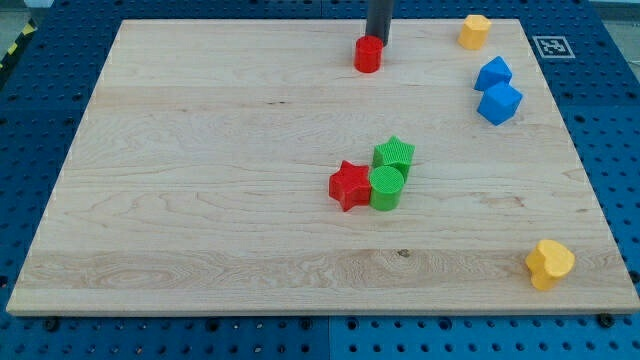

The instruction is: Push the red circle to the top of the red star

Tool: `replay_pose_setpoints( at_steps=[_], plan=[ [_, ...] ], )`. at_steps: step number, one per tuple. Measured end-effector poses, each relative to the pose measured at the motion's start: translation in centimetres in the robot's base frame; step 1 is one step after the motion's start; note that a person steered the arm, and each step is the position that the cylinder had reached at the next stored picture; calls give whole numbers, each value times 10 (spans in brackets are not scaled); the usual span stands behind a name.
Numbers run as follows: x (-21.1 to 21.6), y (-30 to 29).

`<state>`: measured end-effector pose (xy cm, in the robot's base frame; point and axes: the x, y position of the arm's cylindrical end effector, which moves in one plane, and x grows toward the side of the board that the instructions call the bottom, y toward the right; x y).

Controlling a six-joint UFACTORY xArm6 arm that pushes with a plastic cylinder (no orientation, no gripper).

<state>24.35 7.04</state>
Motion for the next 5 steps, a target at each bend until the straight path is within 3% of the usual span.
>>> replay_pose_setpoints(
  at_steps=[2,5],
  plan=[
    [8,-2],
    [63,-14]
  ],
)
